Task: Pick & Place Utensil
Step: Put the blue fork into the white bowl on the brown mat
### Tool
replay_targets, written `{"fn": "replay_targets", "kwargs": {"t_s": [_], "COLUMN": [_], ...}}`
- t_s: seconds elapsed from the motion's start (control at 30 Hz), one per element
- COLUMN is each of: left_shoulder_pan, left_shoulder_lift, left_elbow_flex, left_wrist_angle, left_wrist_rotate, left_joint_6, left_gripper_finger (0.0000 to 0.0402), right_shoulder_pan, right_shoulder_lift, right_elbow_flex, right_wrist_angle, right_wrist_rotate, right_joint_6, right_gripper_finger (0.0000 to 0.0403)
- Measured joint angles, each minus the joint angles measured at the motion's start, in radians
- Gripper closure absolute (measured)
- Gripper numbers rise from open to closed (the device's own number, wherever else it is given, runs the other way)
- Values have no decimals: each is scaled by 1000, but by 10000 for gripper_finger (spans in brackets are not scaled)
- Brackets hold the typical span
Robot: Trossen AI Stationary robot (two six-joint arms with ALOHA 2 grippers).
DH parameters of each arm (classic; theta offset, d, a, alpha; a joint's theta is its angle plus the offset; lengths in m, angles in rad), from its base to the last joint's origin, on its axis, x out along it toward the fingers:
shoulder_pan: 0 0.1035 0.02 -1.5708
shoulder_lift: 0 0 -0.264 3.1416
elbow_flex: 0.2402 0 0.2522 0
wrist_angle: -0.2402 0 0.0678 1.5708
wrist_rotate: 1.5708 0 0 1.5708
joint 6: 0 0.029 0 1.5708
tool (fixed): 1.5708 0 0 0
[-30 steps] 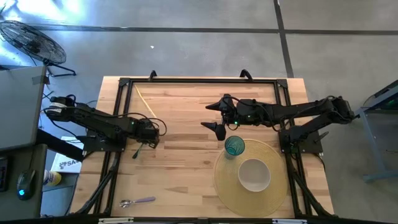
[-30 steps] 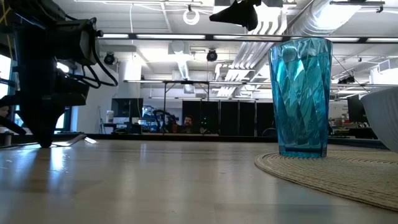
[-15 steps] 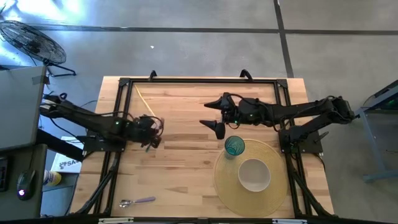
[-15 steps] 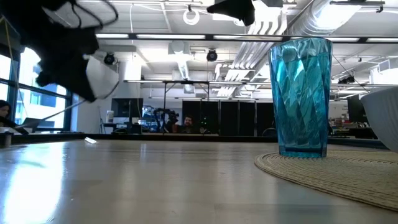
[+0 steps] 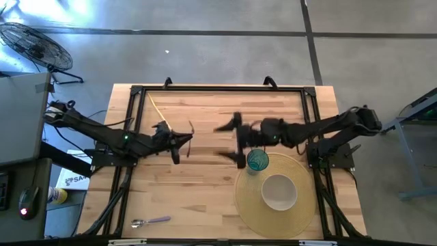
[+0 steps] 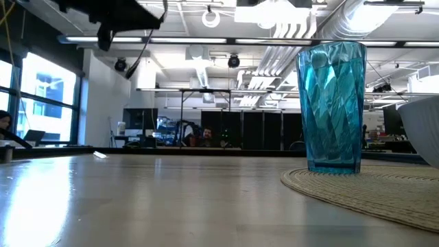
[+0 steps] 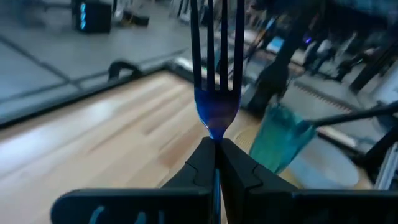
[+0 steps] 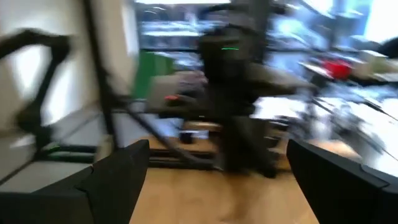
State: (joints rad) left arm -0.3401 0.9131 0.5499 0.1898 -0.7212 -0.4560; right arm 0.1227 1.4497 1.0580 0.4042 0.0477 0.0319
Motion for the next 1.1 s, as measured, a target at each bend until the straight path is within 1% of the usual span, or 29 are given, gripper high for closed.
{"fn": "replay_targets", "kwargs": {"t_s": [0.13,0.3,0.37,0.47,0.53,0.6,0.63,0.73,0.8,0.83,0.9,0.97,1.03,1.1], "left_shoulder_pan": [0,0,0,0,0,0,0,8,39,60,113,165,201,228], "left_shoulder_lift": [26,49,54,54,54,54,54,54,52,45,35,36,35,32], "left_elbow_flex": [0,0,0,0,0,0,0,0,0,0,0,2,1,1], "left_wrist_angle": [141,287,324,339,331,332,333,311,260,217,157,117,103,106], "left_wrist_rotate": [8,39,46,49,49,55,57,51,57,76,169,301,410,477], "left_joint_6": [59,54,23,-57,-99,-144,-165,-246,-317,-367,-476,-565,-615,-655], "left_gripper_finger": [402,402,401,401,401,401,401,402,401,401,401,402,402,402], "right_shoulder_pan": [48,85,98,115,122,131,137,161,177,183,190,191,190,196], "right_shoulder_lift": [56,93,101,111,126,147,159,196,220,236,269,305,337,357], "right_elbow_flex": [0,0,0,0,0,11,23,94,160,200,265,315,345,362], "right_wrist_angle": [117,185,197,222,256,277,260,129,1,-64,-181,-272,-325,-338], "right_wrist_rotate": [-117,-270,-297,-291,-249,-150,-118,-32,41,90,205,291,343,362], "right_joint_6": [-63,-114,-133,-182,-240,-295,-339,-487,-590,-647,-755,-852,-952,-1065], "right_gripper_finger": [29,29,29,29,29,29,29,29,29,29,29,29,29,29]}}
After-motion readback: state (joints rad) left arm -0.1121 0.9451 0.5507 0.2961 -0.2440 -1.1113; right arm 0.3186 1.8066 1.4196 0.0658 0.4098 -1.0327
